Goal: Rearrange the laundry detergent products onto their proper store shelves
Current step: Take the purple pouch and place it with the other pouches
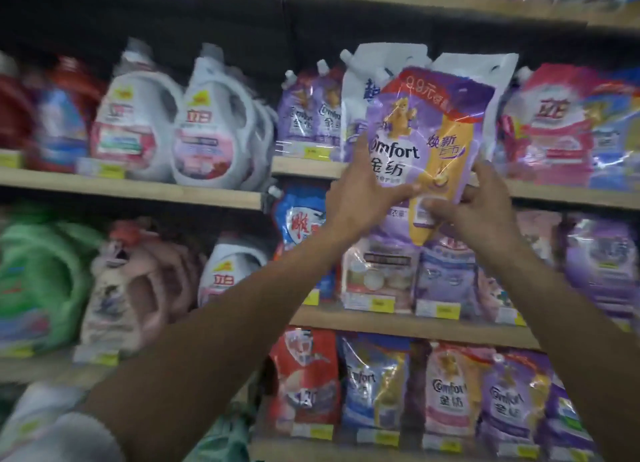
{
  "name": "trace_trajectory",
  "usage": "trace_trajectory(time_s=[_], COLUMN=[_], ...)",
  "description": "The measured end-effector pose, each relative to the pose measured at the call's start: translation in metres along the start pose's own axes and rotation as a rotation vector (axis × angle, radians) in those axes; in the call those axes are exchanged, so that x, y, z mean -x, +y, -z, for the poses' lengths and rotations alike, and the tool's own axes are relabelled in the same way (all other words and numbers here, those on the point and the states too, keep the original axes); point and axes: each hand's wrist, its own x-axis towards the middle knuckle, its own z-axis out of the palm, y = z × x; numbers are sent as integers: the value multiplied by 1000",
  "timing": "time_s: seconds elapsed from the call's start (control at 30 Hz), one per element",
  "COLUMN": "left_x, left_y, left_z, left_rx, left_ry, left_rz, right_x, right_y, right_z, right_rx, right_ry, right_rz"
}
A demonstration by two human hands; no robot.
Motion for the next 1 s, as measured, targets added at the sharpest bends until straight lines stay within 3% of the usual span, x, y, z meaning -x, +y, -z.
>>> trace_trajectory(time_s=[0.37, 0.63, 1.0], left_x=[-114, -168, -197], left_y=[-74, -79, -95], left_z=[82, 104, 109], left_rx=[-93, 1, 63], left_ry=[194, 321, 357], left_rz=[-86, -174, -255], right_x=[-120, -174, -211], right_y=[-16, -47, -48], right_z=[-133, -145, -164], right_rx=[-125, -105, -103], right_ry=[-78, -128, -145], right_rz=[139, 260, 371])
